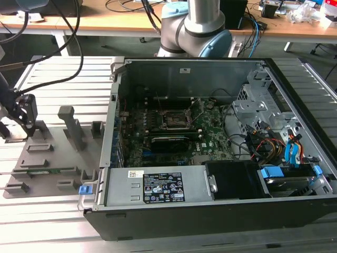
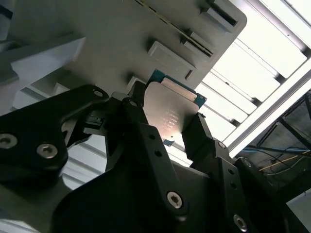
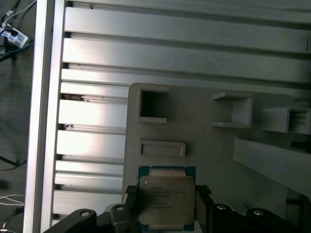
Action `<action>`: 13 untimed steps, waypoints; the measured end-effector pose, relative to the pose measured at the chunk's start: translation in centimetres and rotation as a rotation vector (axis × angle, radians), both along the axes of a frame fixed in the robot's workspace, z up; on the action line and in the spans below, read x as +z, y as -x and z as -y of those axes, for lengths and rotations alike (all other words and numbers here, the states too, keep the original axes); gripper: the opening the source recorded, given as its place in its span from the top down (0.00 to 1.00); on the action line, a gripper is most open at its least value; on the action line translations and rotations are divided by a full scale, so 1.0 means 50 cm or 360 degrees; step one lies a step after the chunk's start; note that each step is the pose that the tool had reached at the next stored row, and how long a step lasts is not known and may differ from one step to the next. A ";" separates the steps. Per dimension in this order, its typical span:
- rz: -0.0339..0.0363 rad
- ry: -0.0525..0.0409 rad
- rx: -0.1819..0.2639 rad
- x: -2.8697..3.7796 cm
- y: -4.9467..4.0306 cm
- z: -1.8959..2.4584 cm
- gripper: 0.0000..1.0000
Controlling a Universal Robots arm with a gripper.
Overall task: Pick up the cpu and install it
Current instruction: 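Pick up the cpu and move it towards the insertion slot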
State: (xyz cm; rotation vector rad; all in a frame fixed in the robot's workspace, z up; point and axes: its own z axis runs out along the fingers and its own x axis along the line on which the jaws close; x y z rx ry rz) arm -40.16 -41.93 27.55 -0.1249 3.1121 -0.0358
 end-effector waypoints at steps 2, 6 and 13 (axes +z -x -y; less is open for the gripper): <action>0.0000 0.0000 0.0000 0.009 0.000 0.0000 0.45; 0.0000 0.0000 0.0000 0.022 0.000 0.0000 0.45; 0.0000 0.0000 0.0000 0.053 0.000 0.0000 0.45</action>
